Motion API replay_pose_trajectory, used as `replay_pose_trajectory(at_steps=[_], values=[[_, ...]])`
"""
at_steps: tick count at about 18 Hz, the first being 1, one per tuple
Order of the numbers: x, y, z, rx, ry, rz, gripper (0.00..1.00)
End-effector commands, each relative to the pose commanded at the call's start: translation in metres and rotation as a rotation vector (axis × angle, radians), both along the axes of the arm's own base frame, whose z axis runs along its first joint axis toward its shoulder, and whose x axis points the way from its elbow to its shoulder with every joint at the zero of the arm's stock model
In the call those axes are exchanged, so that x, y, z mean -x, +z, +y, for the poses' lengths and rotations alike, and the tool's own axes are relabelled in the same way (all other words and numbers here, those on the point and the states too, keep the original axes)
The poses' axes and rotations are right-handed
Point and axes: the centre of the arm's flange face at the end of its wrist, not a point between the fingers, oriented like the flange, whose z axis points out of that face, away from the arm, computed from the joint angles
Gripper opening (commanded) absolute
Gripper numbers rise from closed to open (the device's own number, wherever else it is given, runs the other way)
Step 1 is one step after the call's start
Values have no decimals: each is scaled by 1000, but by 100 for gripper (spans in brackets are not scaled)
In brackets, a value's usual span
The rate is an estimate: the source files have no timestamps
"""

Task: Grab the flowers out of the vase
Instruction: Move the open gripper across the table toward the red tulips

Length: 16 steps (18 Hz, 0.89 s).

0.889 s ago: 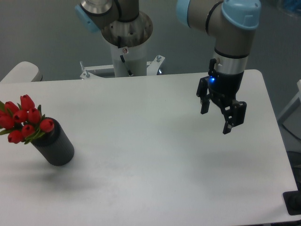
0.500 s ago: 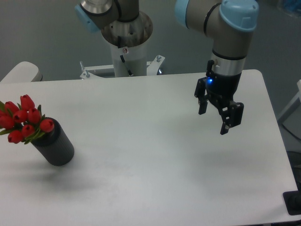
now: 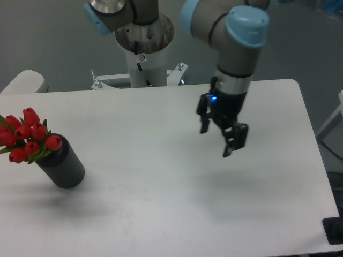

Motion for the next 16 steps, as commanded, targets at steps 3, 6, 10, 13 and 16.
replay_pose_trajectory(at_steps=[3, 6, 10, 13, 16], values=[[-23, 0, 10, -64, 28, -72, 100], [-40, -6, 8, -167, 69, -150, 100], [-56, -13, 10, -276, 43, -212, 100], [-65, -11, 11, -278, 34, -216, 100], [-86, -19, 20, -267, 23, -253, 100]])
